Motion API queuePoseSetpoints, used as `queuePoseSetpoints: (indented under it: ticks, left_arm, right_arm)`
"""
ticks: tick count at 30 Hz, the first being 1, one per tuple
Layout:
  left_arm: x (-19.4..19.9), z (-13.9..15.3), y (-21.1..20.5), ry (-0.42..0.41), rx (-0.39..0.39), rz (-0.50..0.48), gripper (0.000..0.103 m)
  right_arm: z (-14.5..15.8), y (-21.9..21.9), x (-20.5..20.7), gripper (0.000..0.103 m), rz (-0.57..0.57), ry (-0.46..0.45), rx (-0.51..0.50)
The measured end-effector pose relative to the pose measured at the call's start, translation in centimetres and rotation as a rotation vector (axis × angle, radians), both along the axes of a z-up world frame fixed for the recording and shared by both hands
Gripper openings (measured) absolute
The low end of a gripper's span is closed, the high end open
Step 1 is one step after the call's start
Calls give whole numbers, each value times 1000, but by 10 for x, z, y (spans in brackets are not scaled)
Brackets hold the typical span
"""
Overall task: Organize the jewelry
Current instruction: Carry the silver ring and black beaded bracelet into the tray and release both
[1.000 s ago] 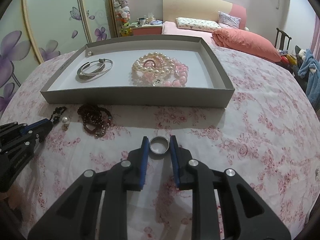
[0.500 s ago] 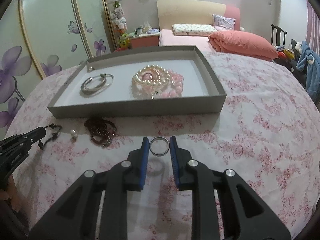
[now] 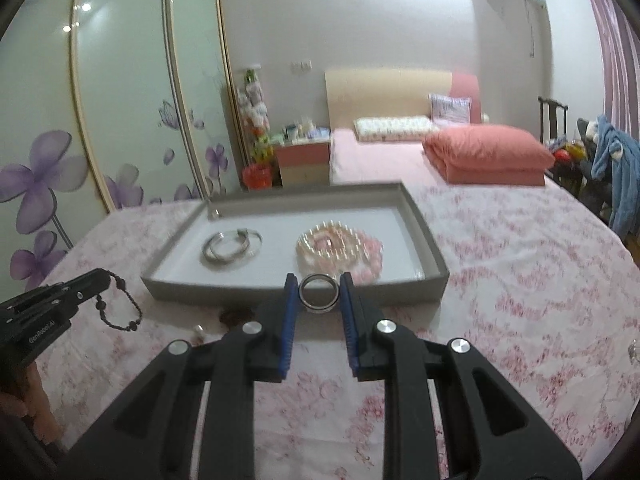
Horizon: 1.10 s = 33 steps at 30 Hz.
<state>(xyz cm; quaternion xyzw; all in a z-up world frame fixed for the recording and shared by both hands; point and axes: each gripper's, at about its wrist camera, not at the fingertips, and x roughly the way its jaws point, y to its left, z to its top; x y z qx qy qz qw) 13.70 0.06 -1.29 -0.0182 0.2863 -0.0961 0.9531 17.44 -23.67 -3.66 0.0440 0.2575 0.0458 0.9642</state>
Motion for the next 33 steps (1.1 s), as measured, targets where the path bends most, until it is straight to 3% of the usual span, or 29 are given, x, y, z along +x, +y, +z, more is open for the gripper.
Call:
queuePoseSetpoints:
  ticks: [21, 33]
  left_arm:
    - [-15, 31, -26, -217, 56, 40, 5]
    - [-7, 39, -33, -271, 73, 71, 5]
  right_arm:
    - [34, 19, -20, 22, -31, -248, -61]
    - [42, 17, -14, 22, -69, -315, -67]
